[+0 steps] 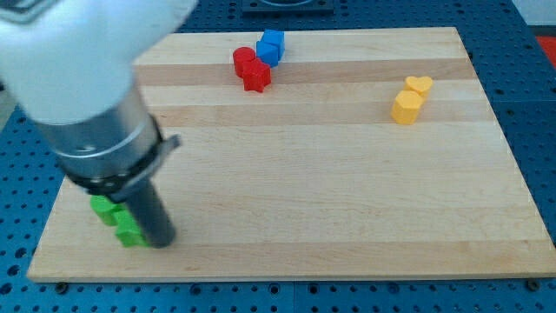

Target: Point your arm to the top center

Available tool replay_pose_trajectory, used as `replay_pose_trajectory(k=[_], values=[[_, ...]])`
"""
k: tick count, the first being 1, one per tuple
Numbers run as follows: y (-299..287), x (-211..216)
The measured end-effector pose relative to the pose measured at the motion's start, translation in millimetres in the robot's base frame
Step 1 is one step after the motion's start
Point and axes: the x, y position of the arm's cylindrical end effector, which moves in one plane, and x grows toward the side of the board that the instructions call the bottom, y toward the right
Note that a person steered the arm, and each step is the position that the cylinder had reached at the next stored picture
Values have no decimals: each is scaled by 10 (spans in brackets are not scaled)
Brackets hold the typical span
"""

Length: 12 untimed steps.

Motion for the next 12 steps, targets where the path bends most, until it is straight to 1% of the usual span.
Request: replay_pose_trajectory(k=[2, 4, 5, 7, 8, 9, 10, 11, 12], values=[[-81, 127], [226, -153], [227, -155], [817, -708], [1085, -913], [1233, -1155], [1259, -1163], [1427, -1428], [2008, -1928]])
